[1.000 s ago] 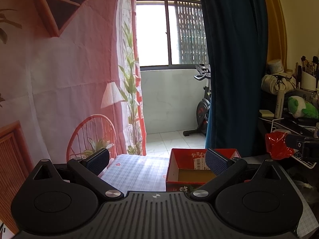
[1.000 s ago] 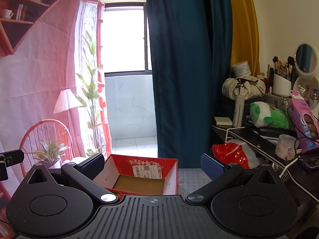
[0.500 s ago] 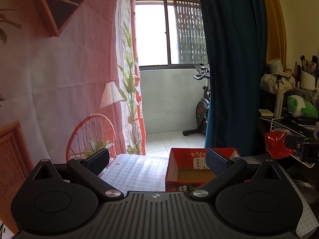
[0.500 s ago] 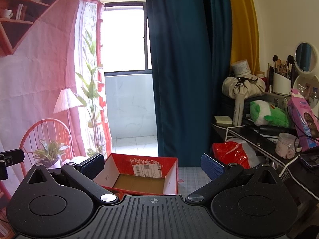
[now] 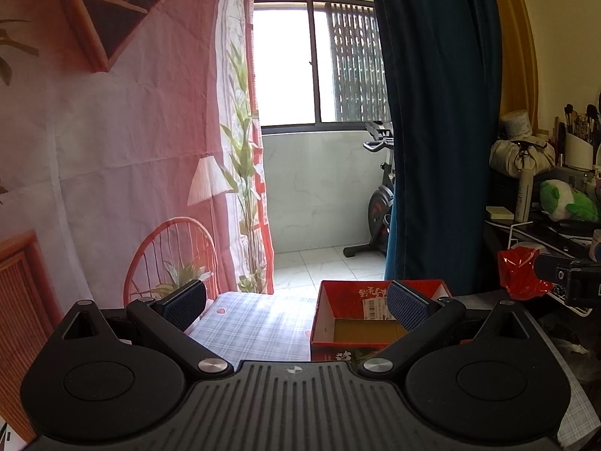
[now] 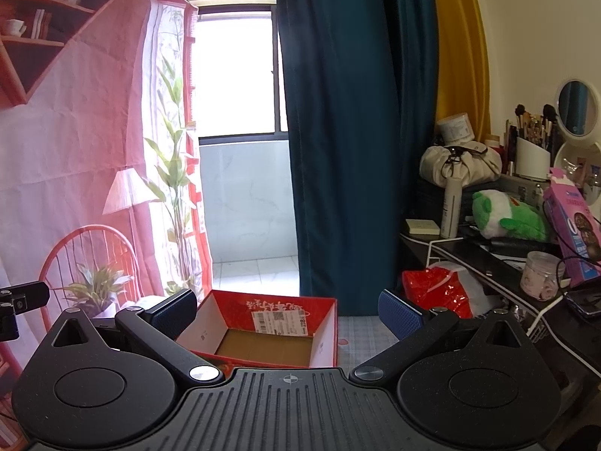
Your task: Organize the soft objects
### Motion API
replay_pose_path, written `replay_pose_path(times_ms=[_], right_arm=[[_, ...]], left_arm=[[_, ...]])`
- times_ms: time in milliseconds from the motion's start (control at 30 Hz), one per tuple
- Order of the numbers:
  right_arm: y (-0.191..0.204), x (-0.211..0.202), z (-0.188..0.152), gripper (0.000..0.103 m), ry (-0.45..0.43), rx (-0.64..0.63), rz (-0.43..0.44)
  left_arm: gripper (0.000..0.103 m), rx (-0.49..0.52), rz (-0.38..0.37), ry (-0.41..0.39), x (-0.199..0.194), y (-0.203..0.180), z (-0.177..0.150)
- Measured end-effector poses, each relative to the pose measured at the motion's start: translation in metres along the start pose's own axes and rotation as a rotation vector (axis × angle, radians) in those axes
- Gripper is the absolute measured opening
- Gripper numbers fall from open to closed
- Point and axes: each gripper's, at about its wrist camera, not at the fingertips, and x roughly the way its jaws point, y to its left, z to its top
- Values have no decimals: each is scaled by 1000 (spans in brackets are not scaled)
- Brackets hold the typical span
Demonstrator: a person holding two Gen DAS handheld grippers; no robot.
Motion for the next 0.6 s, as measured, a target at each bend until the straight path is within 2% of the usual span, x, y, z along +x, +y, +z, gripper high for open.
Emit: replay_pose_path(times_ms=[400, 600], right_arm=[[0, 1, -3, 103, -19, 13, 11], [-12, 5, -26, 103, -174, 39, 100]], left_arm=[[103, -12, 7, 17, 7, 2, -2], [103, -39, 20, 25, 32, 3, -22]])
